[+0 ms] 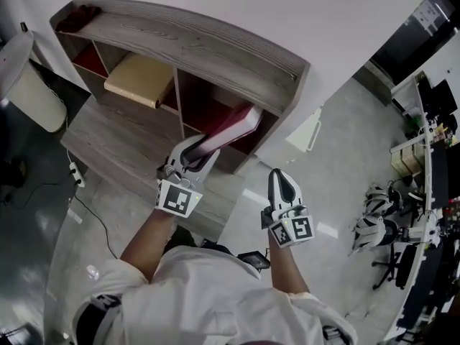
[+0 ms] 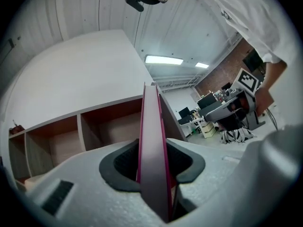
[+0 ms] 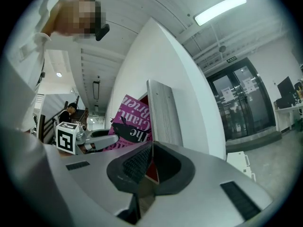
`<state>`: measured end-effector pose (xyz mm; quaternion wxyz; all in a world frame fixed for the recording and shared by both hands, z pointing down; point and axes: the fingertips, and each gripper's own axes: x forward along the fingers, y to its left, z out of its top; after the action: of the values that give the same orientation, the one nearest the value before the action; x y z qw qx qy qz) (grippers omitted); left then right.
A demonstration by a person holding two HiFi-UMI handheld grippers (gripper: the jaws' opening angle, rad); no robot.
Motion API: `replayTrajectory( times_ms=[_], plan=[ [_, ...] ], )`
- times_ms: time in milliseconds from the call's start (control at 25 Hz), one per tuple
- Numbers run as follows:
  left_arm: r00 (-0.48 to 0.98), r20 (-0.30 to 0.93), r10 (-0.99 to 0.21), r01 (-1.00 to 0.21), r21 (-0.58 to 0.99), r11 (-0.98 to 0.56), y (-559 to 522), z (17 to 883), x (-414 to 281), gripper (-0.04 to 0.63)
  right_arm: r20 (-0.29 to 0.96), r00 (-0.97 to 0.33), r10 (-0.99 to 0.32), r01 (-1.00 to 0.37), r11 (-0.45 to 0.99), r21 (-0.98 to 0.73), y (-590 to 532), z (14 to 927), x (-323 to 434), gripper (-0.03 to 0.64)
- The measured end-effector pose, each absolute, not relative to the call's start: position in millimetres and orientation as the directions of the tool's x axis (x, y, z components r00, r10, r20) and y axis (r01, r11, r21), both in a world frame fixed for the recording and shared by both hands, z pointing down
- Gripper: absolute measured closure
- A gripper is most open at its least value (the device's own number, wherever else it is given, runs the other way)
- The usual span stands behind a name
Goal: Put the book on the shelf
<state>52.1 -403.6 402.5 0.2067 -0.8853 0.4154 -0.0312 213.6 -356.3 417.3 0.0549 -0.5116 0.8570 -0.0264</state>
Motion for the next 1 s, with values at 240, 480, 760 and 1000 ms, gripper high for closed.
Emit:
replayTrajectory(
  times_ms=[240, 480, 760, 1000],
  plan=[
    [0.703, -0.140, -0.698, -0.683, -0.408, -0.606, -419.4, 407.8, 72.0, 0.443, -0.044, -0.431, -0.902, -0.898, 0.433, -0.081, -357.8, 417.8, 213.9, 0.598],
    [0.723, -0.168, -0.671, -0.673, -0.393, -0.627, -434.8, 415.1, 81.4, 0.443, -0.005, -0.393, -0.920, -0.917, 0.392, -0.070, -353.5, 426.3, 214.6, 0.597],
    [0.735, -0.191, -0.651, -0.666, -0.383, -0.640, -442.6, 421.3, 84.7, 0.443, 0.025, -0.362, -0.932, -0.930, 0.359, -0.074, -349.5, 436.4, 216.6, 0.598],
    [0.742, -0.199, -0.640, -0.661, -0.375, -0.649, -450.4, 430.7, 88.8, 0.443, 0.026, -0.360, -0.933, -0.931, 0.357, -0.077, -349.6, 438.1, 210.7, 0.598]
  ],
)
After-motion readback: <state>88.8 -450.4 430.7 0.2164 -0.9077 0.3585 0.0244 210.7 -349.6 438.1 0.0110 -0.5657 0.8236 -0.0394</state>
